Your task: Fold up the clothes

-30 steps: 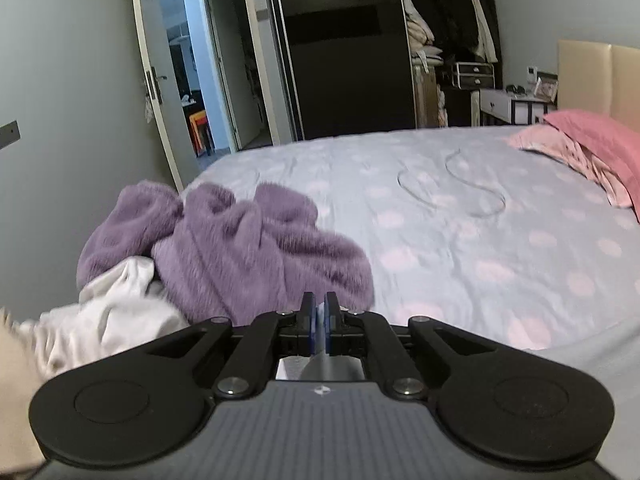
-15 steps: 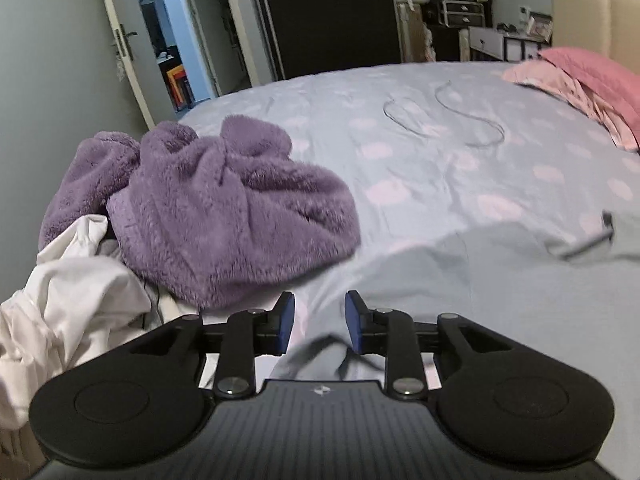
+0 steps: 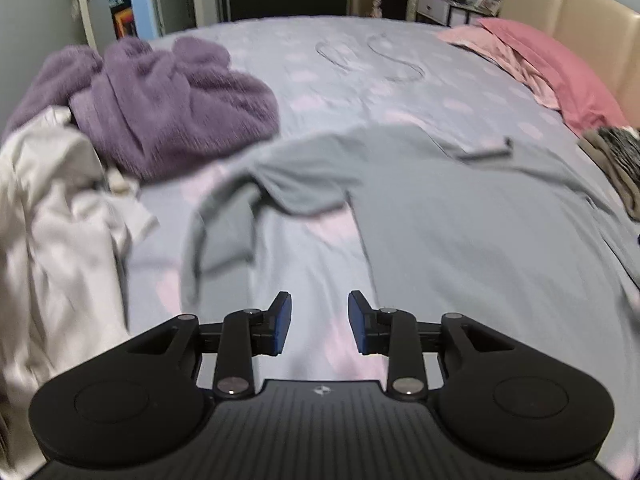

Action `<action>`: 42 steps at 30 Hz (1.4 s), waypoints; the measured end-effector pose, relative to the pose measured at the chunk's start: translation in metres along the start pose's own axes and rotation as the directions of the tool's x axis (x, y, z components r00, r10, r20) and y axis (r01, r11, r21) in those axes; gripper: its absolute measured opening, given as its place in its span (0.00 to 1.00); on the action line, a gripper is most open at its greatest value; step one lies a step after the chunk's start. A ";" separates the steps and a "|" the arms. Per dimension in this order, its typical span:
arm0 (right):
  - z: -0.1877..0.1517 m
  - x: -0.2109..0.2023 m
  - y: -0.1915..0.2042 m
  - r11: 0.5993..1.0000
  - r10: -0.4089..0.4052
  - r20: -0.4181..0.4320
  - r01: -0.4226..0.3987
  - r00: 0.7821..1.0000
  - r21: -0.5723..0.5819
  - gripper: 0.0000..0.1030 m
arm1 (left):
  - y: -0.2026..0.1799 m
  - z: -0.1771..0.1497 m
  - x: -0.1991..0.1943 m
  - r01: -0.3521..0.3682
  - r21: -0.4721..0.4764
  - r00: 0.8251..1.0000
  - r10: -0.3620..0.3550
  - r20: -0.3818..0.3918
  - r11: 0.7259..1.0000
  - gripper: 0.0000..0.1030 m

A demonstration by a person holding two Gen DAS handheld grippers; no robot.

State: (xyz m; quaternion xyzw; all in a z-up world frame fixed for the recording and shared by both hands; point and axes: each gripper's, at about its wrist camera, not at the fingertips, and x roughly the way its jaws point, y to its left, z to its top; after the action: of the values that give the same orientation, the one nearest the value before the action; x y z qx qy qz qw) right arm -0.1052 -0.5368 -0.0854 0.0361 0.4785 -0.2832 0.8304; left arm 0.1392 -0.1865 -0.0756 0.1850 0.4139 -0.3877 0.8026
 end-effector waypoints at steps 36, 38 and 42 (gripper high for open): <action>-0.155 -0.043 0.027 0.977 0.173 -0.271 -0.131 0.947 0.167 0.14 | -0.049 -0.123 -0.005 0.148 -0.095 0.966 -0.164 -0.199 0.984 0.26; -0.156 -0.046 0.031 0.980 0.172 -0.265 -0.138 0.949 0.141 0.07 | -0.047 -0.122 -0.006 0.153 -0.121 0.965 -0.175 -0.194 0.981 0.26; -0.153 -0.050 0.034 0.983 0.170 -0.257 -0.144 0.951 0.117 0.04 | -0.048 -0.124 0.001 0.138 -0.102 0.961 -0.158 -0.225 0.985 0.07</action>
State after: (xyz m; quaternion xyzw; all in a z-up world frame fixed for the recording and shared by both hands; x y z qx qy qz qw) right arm -0.2260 -0.4360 -0.1346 0.1518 0.5667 -0.2316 0.7760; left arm 0.0377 -0.1403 -0.1485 0.1629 0.5339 -0.4043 0.7245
